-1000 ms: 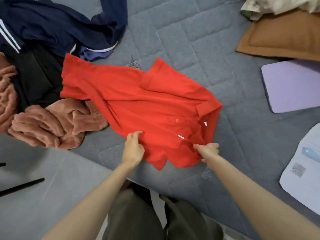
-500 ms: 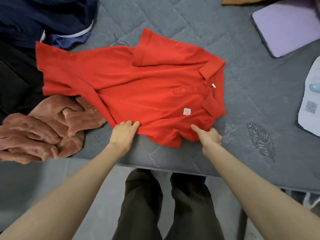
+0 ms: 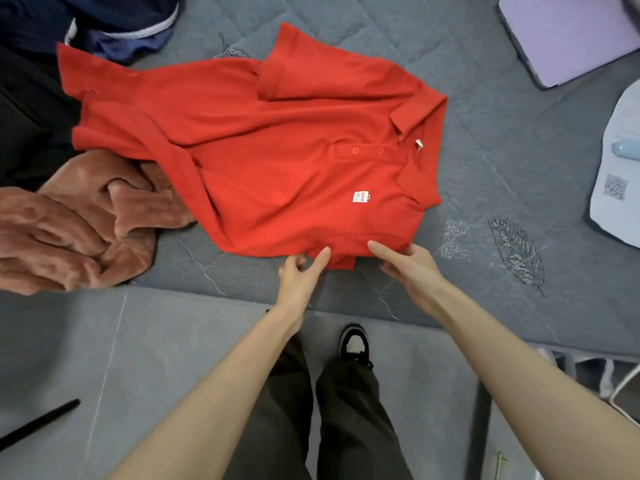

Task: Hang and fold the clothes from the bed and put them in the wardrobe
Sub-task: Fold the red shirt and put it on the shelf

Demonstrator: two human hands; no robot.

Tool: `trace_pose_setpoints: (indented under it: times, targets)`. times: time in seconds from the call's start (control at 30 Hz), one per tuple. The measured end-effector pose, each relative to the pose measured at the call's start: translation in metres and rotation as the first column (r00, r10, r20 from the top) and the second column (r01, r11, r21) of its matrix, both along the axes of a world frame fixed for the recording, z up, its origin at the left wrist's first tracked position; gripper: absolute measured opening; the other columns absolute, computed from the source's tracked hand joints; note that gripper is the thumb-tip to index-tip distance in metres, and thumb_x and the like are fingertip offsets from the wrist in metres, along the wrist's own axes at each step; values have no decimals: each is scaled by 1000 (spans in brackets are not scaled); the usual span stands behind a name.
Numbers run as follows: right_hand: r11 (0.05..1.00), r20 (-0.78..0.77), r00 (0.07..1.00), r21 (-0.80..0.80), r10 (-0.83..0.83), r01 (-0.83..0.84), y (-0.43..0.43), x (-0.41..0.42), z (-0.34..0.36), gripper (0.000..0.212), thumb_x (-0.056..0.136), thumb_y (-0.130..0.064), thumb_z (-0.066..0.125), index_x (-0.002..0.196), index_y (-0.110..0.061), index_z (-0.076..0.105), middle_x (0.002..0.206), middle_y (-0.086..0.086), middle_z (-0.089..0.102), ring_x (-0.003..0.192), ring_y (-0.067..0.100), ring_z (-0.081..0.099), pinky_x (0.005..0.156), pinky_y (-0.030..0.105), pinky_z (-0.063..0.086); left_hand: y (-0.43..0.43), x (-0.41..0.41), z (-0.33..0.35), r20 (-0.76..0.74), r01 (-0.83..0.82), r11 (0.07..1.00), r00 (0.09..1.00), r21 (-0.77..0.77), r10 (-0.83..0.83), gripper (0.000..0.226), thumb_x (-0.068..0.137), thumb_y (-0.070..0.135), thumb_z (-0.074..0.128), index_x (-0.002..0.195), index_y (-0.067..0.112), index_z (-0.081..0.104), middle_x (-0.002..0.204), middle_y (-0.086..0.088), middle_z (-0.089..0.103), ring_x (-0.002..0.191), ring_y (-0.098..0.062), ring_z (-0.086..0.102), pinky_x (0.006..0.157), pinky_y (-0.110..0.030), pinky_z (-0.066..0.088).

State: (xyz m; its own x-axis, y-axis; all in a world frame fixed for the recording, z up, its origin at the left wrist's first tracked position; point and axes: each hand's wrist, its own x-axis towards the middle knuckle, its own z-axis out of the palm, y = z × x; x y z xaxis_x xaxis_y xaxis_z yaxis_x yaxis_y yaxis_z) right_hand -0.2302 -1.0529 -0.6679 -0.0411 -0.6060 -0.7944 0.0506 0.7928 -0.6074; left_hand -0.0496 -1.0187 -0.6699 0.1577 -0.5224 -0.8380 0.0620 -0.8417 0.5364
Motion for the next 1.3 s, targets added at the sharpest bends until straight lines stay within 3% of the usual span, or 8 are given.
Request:
trace_pose_setpoints:
  times: [0.1, 0.2, 0.4, 0.6, 0.8, 0.9, 1.1, 1.3]
  targets:
    - [996, 10, 1000, -93, -10, 11, 7, -8, 4, 21, 80, -28, 75, 99, -26, 66, 103, -17, 71, 104, 2, 63, 88, 24, 49, 1, -21, -4, -87, -244, 969, 967, -45, 239, 52, 83, 35, 72, 126, 21, 47, 128, 3, 49, 118, -12, 49, 104, -32, 40]
    - [984, -24, 1000, -179, -7, 2, 12, -15, 11, 14, 83, -27, 72, 96, -28, 66, 104, -18, 69, 107, 2, 61, 93, 21, 45, 6, -34, 1, -142, -373, 926, 921, -54, 362, 7, 92, 22, 62, 98, 21, 61, 104, 11, 61, 108, -8, 53, 93, -25, 41]
    - [945, -57, 998, -327, 9, -27, 22, -11, 20, 11, 94, -18, 58, 100, -28, 61, 95, -21, 65, 83, -15, 61, 73, 4, 44, 24, -37, 13, -431, -563, 826, 742, 14, 513, 17, 97, 12, 37, 94, 18, 53, 96, 2, 61, 92, -11, 58, 101, -28, 38]
    - [968, -103, 992, -232, 77, -99, 50, -5, 8, 17, 96, -16, 55, 81, -16, 47, 44, -8, 47, 45, 7, 49, 56, 17, 44, 44, -30, 13, -324, -568, 822, 787, -47, 525, 15, 95, 7, 44, 82, 16, 44, 65, 2, 50, 52, -7, 51, 52, -21, 43]
    - [992, 36, 992, -23, 124, -123, 81, -2, -7, 7, 89, -27, 66, 93, -21, 64, 97, -5, 66, 93, 11, 61, 91, 33, 49, 78, -17, 3, -344, -305, 952, 893, 8, 289, 48, 93, 6, 57, 126, 32, 33, 64, 0, 59, 45, -8, 53, 57, -29, 58]
    - [996, 75, 993, -13, 92, -91, 88, 7, -6, 41, 89, -20, 66, 126, -12, 53, 124, 5, 63, 112, 20, 61, 101, 39, 46, 93, -6, -1, -154, -85, 996, 985, -16, 81, 30, 92, -4, 49, 122, -3, 55, 53, -3, 42, 37, -5, 44, 58, -27, 59]
    - [986, -98, 981, -8, 165, -167, 86, 17, -7, 16, 95, -17, 57, 103, -6, 65, 111, 14, 67, 96, 20, 59, 103, 43, 45, 92, 12, -6, 224, 173, 975, 965, -141, -138, 47, 92, 23, 61, 135, 8, 47, 109, -7, 55, 105, -21, 57, 97, -43, 48]
    - [998, 158, 986, 35, 52, -58, 107, 18, -1, 12, 98, -19, 51, 94, -15, 62, 79, -1, 71, 66, 9, 68, 70, 24, 58, 54, -4, -13, -204, -2, 1000, 979, -10, 0, 41, 91, 43, 58, 121, 15, 55, 130, -2, 59, 124, -21, 52, 108, -39, 37]
